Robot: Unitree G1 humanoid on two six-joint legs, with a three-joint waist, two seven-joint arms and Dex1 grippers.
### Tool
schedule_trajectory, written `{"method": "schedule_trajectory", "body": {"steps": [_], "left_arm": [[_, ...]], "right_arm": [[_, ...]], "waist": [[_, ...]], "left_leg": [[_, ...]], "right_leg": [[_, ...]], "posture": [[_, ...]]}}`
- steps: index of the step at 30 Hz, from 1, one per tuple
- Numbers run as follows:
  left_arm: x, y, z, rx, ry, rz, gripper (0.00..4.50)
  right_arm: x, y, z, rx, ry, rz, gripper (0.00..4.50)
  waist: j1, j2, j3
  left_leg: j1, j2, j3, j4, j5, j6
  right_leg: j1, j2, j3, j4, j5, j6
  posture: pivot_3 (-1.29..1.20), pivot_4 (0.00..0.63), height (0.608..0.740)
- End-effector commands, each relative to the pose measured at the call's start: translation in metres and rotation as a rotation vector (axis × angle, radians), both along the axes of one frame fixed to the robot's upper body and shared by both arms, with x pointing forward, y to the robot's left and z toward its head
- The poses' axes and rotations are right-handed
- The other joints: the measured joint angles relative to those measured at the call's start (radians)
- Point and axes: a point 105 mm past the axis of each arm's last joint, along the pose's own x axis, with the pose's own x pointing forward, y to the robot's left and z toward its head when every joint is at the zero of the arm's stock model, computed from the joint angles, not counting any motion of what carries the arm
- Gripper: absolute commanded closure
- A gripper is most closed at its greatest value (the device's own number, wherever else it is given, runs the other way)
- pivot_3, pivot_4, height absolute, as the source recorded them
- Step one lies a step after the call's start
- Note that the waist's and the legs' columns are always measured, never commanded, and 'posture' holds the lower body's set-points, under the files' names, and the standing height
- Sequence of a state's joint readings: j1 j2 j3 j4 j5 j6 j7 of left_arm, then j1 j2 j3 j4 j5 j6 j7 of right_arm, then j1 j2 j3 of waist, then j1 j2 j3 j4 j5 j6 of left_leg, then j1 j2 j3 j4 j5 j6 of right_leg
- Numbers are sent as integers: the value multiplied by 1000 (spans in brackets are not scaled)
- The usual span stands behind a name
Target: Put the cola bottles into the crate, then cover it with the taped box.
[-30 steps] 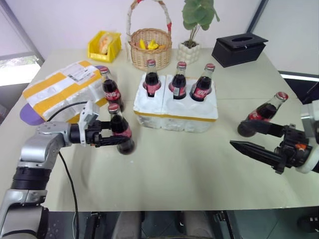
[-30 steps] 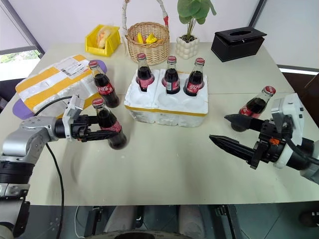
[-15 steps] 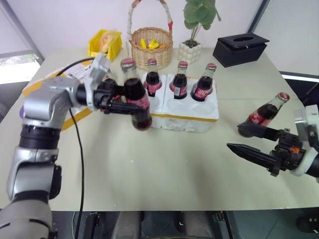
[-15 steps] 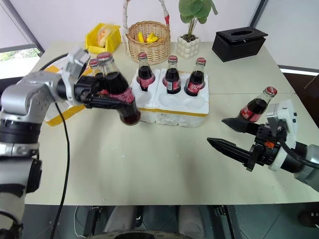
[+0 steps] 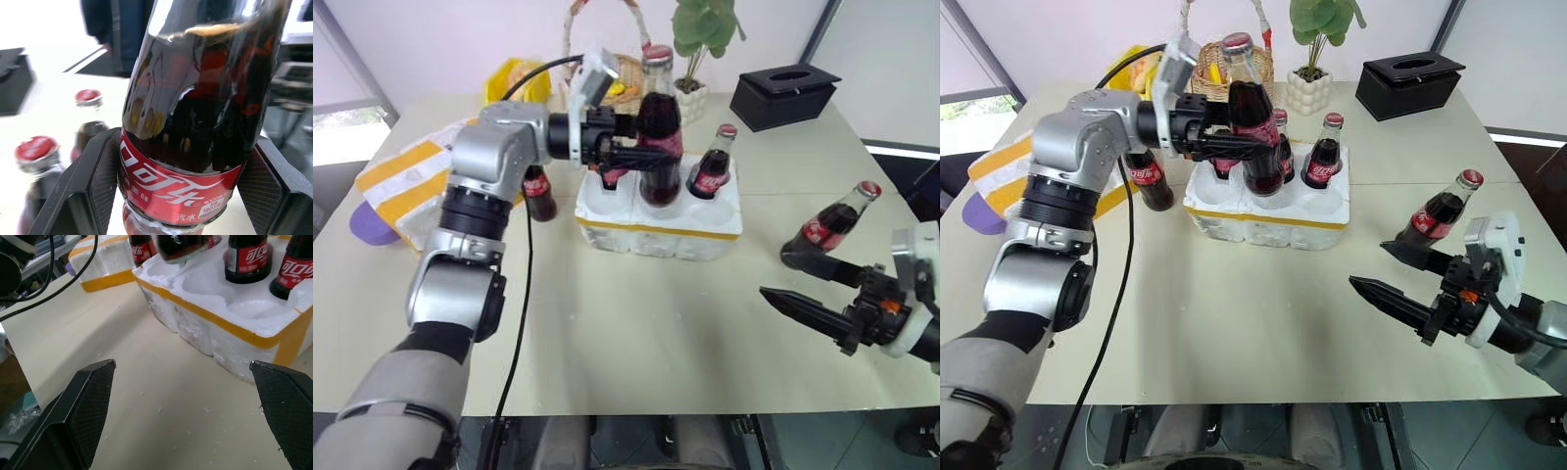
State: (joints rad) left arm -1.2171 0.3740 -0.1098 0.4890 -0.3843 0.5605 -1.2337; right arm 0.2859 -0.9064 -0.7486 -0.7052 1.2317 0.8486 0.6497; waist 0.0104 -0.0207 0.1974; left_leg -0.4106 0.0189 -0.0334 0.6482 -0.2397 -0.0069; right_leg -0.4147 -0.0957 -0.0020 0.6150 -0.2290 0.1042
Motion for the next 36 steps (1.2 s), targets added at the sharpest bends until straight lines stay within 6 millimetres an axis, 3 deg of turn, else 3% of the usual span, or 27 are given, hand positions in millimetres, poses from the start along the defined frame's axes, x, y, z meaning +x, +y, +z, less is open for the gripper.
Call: {"method": "schedule_trajectory", "body": {"steps": [1,8,16,24,30,36], "left_arm": [[-10,-9,21,-41,-89,-4,1635],[-18,-20,1,-44,-32,-14,1635],[-8,-21,-24,28,-100,61,1635],[11,-25,-15,-8,-93,135,1635],[21,-27,-22,-9,-73,174,1635],[17,-29,-36,12,-33,157,1635]], "right_arm": [[-4,2,9,-3,-62,-5,0],[-1,3,6,0,-64,-13,0],[0,3,8,-3,-68,-15,0],[1,3,8,-3,-65,-20,0],[1,3,8,-1,-69,-30,0],[0,1,7,-6,-68,-41,0]], "waist": [[1,0,0],[2,0,0],[2,0,0],[3,0,0],[3,0,0],[2,0,0]], "left_leg": [[0,0,0,0,0,0],[0,0,0,0,0,0],[1,0,0,1,0,0],[2,0,0,2,0,0],[1,0,0,1,0,0],[1,0,0,1,0,0]], "right_leg": [[0,0,0,0,0,0],[0,0,0,0,0,0],[1,0,1,1,0,0],[3,0,0,1,0,0],[2,0,0,0,0,0],[2,0,0,0,0,0]], "posture": [[0,150,740],[0,150,740],[0,150,740],[0,150,740],[0,150,740],[0,150,740]]}}
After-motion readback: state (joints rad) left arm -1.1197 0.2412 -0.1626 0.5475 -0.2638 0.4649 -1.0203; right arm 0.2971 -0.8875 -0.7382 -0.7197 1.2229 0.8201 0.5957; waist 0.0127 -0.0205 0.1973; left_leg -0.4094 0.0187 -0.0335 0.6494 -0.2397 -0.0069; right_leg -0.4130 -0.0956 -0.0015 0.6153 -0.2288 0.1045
